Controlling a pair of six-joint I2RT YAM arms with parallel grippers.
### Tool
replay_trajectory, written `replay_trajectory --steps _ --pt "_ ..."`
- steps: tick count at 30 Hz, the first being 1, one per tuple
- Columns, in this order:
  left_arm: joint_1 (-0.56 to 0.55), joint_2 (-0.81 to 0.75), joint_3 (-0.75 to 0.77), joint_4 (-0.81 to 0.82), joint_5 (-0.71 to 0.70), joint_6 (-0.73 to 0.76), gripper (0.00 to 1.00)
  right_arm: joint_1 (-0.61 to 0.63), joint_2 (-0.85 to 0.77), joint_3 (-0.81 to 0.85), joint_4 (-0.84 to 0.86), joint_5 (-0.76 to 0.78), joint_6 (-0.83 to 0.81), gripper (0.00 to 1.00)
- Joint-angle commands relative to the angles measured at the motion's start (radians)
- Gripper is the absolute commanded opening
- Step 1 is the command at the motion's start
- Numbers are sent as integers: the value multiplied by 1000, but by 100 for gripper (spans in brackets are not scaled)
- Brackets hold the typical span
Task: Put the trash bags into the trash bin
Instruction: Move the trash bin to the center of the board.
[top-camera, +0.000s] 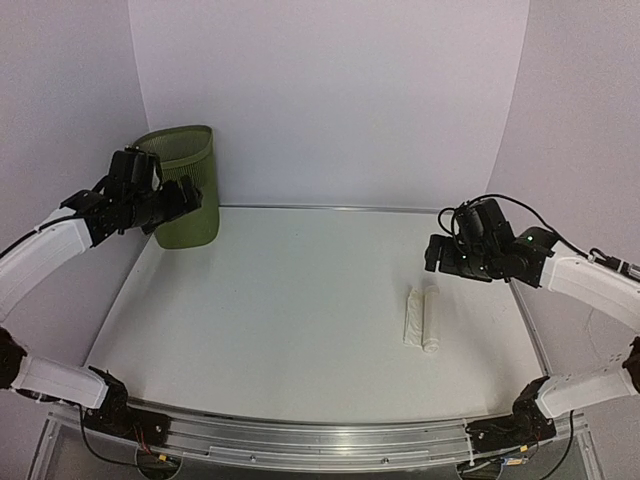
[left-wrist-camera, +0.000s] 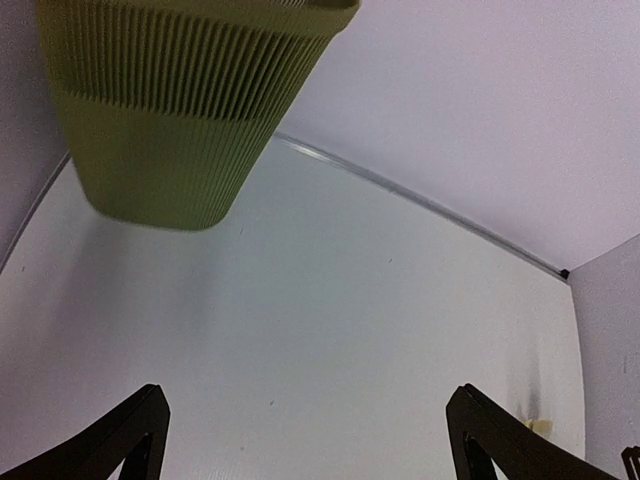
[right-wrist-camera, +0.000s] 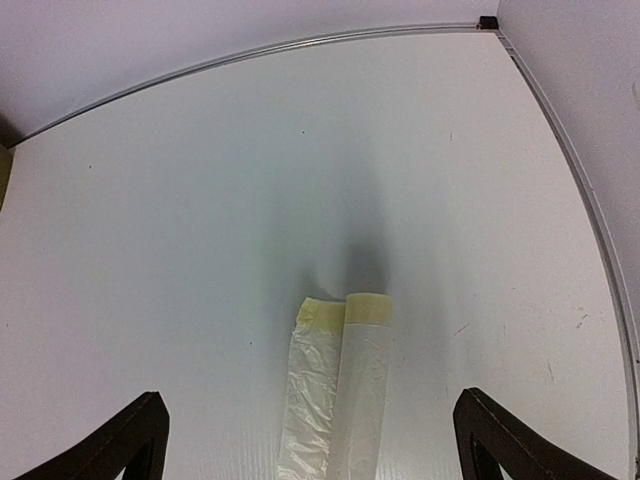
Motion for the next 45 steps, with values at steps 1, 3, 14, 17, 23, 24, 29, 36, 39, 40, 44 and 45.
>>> replay_trajectory --steps 1,3,14,17,23,24,29,36,39,40,44,45 --pt "2 212 307 11 -34 201 99 2 42 70 0 -5 -41 98" --pt "2 303 418 4 -87 275 99 4 63 87 0 -3 -48 98" --pt "55 905 1269 -197 -240 532 99 2 167 114 -1 -55 -17 95" --pt "93 982 1352 -217 -237 546 94 2 167 101 -1 -64 -3 94" --pt "158 990 1286 -159 -157 513 91 2 165 67 -1 -76 26 93" --pt "164 994 1282 -157 -146 509 90 3 167 66 -1 -76 27 92" --pt "176 1015 1283 -159 -103 505 90 3 187 69 -1 -77 29 91" --pt "177 1037 1290 -162 -18 496 90 2 224 81 -1 -88 32 90" --pt "178 1052 1291 -159 -23 494 90 3 228 80 -1 -92 39 90" --pt "179 1054 1290 -156 -23 497 90 2 228 79 -1 -94 42 90" --pt "179 1065 1292 -143 -21 506 81 2 232 75 -1 -95 46 89" --pt "179 1066 1293 -143 -18 507 79 3 234 77 -1 -102 42 89"
